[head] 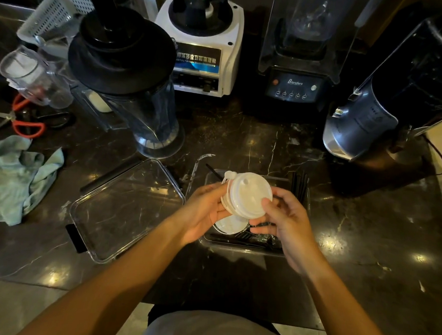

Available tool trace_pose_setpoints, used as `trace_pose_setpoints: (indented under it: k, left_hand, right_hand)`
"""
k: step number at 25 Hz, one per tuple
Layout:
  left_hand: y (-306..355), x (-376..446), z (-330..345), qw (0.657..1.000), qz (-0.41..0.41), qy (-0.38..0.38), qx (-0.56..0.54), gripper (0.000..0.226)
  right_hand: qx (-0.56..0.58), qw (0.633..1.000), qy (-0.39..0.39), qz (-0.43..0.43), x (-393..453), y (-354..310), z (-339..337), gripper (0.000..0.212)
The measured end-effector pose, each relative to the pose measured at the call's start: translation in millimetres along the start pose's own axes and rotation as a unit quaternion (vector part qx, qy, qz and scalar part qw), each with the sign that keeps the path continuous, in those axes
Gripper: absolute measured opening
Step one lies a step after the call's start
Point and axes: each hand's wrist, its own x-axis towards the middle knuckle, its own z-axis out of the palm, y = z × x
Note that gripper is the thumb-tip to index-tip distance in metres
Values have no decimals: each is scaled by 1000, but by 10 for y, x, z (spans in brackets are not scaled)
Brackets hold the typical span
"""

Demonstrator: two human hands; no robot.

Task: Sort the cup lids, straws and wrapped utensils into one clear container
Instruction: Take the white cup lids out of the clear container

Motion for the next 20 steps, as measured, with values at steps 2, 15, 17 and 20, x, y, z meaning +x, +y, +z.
trace_pose_setpoints:
  k: [2,15,17,20]
  left_hand:
    - [-15,-13,29,1000,0,1,2,32]
    - [-77,-43,3,995,40,-22,84,35]
    - [-85,-37,-1,997,29,-25,68,34]
    - [-37,-54,-78,999,12,-29,38,40]
  right_hand:
    - [-54,998,29,3,1,5,60,29]
    - [-87,994,54,31,-48,134,139,19]
    - [-85,994,57,36,-48,138,138,22]
    - [-46,997,21,62,-58,129,109,23]
